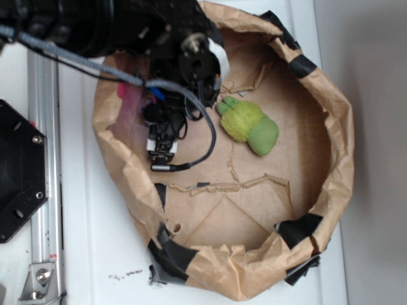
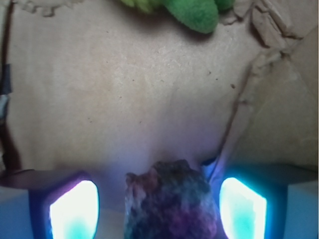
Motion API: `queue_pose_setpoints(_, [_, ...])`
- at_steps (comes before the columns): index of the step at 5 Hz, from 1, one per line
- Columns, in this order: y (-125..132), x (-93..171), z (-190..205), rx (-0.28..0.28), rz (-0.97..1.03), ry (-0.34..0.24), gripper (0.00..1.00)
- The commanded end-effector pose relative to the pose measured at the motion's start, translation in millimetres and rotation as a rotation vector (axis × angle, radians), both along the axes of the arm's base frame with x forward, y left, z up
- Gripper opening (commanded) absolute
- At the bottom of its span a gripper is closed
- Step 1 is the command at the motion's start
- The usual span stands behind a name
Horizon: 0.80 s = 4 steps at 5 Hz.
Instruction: Grab the rock.
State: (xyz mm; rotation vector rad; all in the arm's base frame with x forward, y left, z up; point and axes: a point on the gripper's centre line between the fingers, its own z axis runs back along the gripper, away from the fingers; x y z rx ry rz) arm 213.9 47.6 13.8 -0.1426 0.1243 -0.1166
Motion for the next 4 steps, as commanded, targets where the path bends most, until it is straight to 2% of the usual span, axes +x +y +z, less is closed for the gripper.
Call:
queue_pose_setpoints(1, [-4, 1, 3, 0.130, -0.030, 0.001, 0.00])
queue_pose_setpoints(2, [-1, 3, 7, 0.125, -0.020, -0.022, 0.00])
queue_pose_setpoints(3, [0, 7, 19, 0.154, -0.032, -0.056, 0.00])
queue_pose_setpoints(4, [-4, 12, 43, 0.127, -0.026, -0.025, 0.00])
